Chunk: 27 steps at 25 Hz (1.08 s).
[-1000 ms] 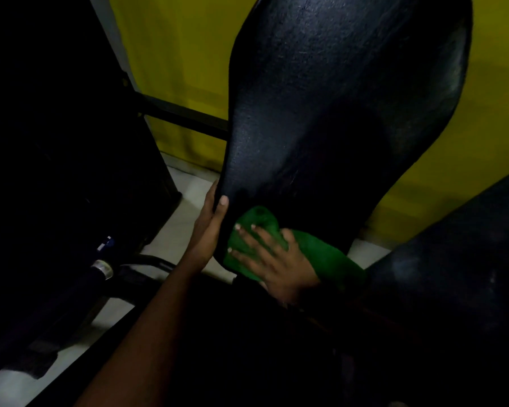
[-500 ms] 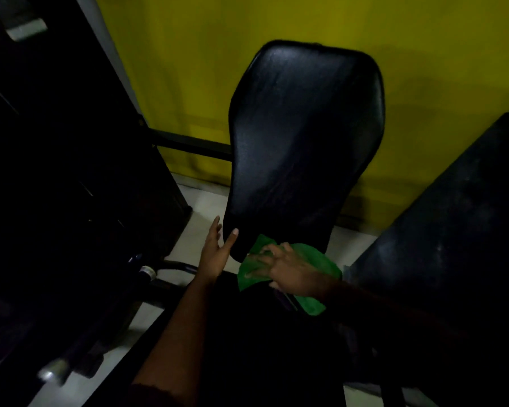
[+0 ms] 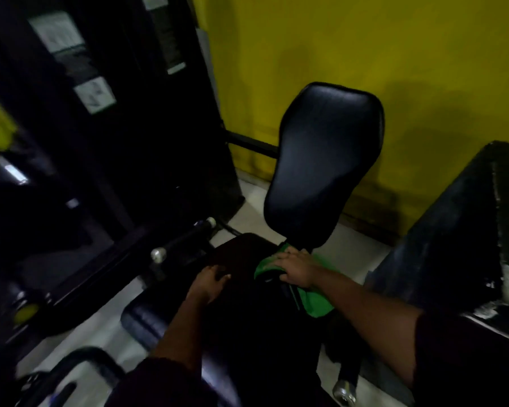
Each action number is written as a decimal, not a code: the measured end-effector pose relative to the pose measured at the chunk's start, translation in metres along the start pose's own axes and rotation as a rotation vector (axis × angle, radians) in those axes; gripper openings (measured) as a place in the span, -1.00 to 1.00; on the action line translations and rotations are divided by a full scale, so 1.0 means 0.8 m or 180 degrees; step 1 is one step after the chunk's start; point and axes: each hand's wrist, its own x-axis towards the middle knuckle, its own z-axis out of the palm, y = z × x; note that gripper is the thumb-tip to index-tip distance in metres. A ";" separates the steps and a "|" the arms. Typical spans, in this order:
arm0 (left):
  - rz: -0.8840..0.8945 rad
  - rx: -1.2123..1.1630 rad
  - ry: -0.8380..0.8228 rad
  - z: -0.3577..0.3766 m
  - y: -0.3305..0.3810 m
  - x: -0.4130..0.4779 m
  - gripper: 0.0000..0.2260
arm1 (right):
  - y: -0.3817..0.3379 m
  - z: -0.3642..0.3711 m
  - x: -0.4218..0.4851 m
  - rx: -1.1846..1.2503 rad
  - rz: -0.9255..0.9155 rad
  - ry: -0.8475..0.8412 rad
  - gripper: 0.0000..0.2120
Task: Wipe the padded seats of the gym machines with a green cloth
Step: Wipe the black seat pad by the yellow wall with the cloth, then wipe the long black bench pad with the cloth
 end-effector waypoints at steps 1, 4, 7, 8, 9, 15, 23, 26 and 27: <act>-0.0091 0.0016 0.0024 0.003 -0.011 -0.022 -0.61 | -0.013 0.007 -0.007 0.0147 -0.0065 -0.0016 -0.53; -0.0382 -0.0025 0.0209 0.019 -0.037 -0.114 -0.62 | -0.060 0.028 -0.045 0.0327 -0.0471 -0.0080 -0.54; -0.0706 0.0022 0.0390 0.045 -0.061 -0.214 -0.58 | -0.109 0.046 -0.089 0.0352 -0.0951 -0.0037 -0.52; -0.0856 -0.0007 0.0435 0.054 -0.065 -0.252 -0.57 | -0.126 0.051 -0.103 0.0338 -0.1105 -0.0003 -0.51; -0.0962 0.0027 0.0463 0.065 -0.071 -0.284 -0.55 | -0.142 0.057 -0.115 0.0319 -0.1219 0.0015 -0.50; -0.1807 -0.0239 0.0793 0.113 -0.122 -0.489 -0.55 | -0.276 0.086 -0.171 0.0004 -0.2179 -0.0229 -0.50; -0.3041 -0.0869 0.1350 0.086 -0.258 -0.706 -0.53 | -0.539 0.099 -0.175 -0.0242 -0.3239 -0.0416 -0.54; -0.3233 -0.0944 0.1520 0.048 -0.325 -0.770 -0.53 | -0.649 0.094 -0.161 -0.0319 -0.3437 -0.0371 -0.54; -0.3272 -0.0920 0.1577 0.031 -0.354 -0.790 -0.53 | -0.689 0.092 -0.155 -0.0301 -0.3505 -0.0325 -0.53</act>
